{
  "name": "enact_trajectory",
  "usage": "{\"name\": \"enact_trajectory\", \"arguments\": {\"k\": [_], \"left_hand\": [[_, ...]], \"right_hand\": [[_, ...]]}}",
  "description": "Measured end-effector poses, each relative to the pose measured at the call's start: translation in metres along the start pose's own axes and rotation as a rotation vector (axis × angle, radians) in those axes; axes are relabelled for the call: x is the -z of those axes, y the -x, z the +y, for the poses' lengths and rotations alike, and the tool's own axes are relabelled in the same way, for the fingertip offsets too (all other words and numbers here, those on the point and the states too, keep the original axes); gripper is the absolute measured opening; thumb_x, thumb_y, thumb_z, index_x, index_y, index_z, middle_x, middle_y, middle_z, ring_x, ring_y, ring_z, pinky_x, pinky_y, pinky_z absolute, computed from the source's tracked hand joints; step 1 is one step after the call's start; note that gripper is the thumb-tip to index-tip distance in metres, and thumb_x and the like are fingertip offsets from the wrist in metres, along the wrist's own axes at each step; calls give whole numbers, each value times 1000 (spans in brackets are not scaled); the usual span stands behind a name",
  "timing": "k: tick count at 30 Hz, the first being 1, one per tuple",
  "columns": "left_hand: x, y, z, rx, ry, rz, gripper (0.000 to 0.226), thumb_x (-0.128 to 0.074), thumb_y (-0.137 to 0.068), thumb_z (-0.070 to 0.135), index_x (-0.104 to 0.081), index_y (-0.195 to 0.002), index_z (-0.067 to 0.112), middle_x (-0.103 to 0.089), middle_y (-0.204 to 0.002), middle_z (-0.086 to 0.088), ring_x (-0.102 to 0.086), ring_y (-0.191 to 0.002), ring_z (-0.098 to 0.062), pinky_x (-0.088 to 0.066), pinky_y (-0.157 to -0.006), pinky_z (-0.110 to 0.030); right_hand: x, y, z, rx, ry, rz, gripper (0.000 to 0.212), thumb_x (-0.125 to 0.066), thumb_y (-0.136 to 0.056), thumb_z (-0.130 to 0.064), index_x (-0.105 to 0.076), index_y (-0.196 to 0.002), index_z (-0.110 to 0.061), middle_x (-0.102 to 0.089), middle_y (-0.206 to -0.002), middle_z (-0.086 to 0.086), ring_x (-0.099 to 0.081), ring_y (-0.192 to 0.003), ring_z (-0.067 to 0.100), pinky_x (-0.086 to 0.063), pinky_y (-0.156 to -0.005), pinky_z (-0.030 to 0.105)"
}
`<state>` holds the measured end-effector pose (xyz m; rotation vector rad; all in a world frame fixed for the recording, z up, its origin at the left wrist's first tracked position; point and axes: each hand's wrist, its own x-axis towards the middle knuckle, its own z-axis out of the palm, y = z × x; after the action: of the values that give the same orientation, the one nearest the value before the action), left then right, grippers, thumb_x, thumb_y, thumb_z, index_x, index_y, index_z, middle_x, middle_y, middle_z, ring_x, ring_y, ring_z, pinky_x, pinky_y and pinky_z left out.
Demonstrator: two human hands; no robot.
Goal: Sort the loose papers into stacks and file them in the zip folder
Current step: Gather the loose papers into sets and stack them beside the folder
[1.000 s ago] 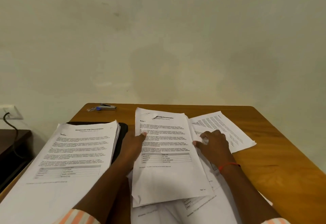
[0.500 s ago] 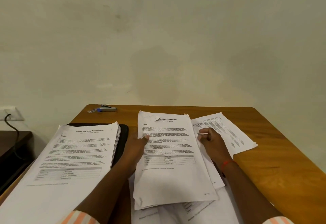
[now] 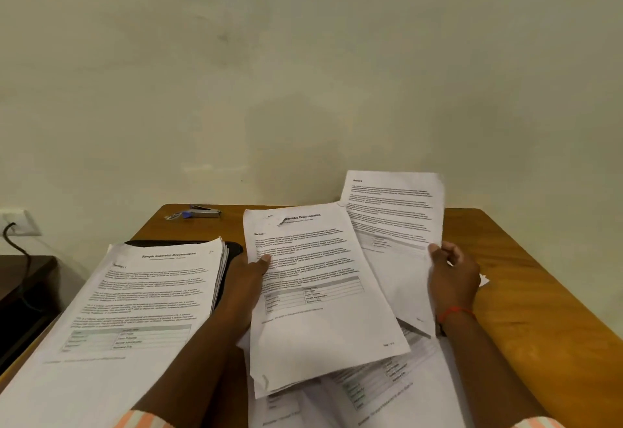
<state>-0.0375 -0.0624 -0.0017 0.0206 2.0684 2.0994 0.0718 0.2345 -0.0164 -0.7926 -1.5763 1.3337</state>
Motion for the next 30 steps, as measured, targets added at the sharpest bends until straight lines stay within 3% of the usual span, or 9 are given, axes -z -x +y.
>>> {"name": "enact_trajectory", "arguments": {"k": [5, 13, 16, 20, 22, 26, 28, 30], "left_hand": [[0, 3, 2, -9, 7, -24, 13, -54, -104, 15, -61, -98, 25, -71, -94, 4, -70, -81, -15, -50, -58, -25], [2, 2, 2, 6, 39, -21, 11, -55, -104, 18, -64, -110, 20, -74, -100, 0, -73, -85, -20, -53, -61, -30], [2, 1, 3, -31, 32, -10, 12, -54, -105, 18, -64, -103, 25, -74, -98, 2, -72, -83, -16, -52, -61, -28], [-1, 0, 4, -44, -2, -36, 10, -55, -104, 16, -62, -105, 22, -72, -95, 5, -71, -80, -14, -52, -60, -25], [-2, -1, -1, -1, -21, -60, 11, -58, -103, 16, -64, -112, 18, -75, -99, -2, -75, -81, -20, -56, -61, -29], [-6, -4, -12, 108, -35, -116, 20, -61, -101, 17, -63, -121, 13, -78, -100, -6, -78, -81, -24, -60, -62, -37], [-5, -5, -13, 132, -39, -123, 23, -61, -101, 18, -62, -124, 15, -77, -105, -6, -78, -84, -25, -62, -65, -39], [-4, -6, -15, 136, -54, -132, 26, -61, -101, 19, -61, -127, 15, -76, -109, -6, -77, -87, -25, -63, -70, -42]], "right_hand": [[2, -4, 6, -42, -34, -24, 16, -66, -96, -21, -69, -110, -13, -73, -109, 3, -69, -101, 23, -60, -86, 43], [1, 1, 0, 9, -10, -62, 10, -67, -96, -16, -70, -105, -12, -72, -106, 5, -68, -100, 22, -58, -87, 39], [-4, 11, -8, 110, 141, -253, 3, -69, -93, -11, -70, -92, -13, -73, -93, 4, -67, -89, 20, -51, -76, 27], [-16, 36, -14, 220, 379, -492, 15, -69, -94, -22, -63, -108, -21, -70, -90, -4, -67, -82, 12, -47, -67, 21], [-21, 44, -14, 243, 448, -553, 10, -67, -95, -26, -62, -104, -23, -69, -89, -8, -65, -80, 6, -44, -63, 17], [-16, 25, -9, 277, 697, -289, 13, -60, -99, -28, -66, -91, -19, -72, -92, 2, -64, -75, 14, -48, -65, 25], [-1, 5, -2, 251, 882, -153, 21, -60, -97, -31, -67, -105, -13, -72, -104, 11, -67, -89, 25, -54, -77, 33], [13, -10, 9, 129, 1049, -100, 43, -63, -92, -41, -62, -120, -8, -66, -117, 19, -61, -107, 35, -52, -90, 43]]}}
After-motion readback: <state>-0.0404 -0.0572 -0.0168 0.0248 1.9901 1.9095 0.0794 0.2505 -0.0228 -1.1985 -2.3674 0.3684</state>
